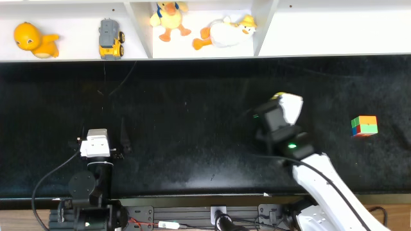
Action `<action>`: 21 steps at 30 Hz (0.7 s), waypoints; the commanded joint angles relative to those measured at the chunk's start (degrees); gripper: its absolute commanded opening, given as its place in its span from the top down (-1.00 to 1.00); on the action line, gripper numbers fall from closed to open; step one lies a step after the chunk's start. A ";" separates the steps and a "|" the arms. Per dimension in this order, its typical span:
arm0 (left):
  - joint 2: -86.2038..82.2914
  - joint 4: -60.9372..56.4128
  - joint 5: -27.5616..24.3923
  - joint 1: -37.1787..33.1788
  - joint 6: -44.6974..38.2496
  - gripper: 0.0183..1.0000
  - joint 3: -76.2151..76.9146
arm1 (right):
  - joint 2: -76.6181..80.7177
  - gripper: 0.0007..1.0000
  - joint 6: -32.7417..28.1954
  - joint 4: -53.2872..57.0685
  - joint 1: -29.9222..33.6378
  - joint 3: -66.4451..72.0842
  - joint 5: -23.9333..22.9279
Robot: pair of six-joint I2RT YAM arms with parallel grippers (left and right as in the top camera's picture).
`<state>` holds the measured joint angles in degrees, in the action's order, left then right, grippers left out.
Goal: Store Toys
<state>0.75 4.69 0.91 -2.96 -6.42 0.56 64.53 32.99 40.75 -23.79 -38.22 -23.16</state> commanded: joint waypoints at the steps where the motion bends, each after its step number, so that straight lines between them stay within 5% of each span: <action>1: -0.63 0.13 0.09 0.42 -0.87 -1.00 -0.11 | -1.14 0.92 -17.38 1.77 8.61 -3.98 4.96; 11: -0.63 0.13 0.09 0.42 -0.87 -1.00 -0.11 | 12.94 0.92 -41.79 -3.37 16.72 -21.44 7.50; 21: -0.63 0.13 0.09 0.42 -0.85 -1.00 -0.11 | 32.20 0.88 -44.37 -8.50 16.72 -38.29 8.81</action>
<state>0.75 4.69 0.91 -2.96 -6.42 0.56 94.11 -9.74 33.50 -7.20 -72.86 -15.20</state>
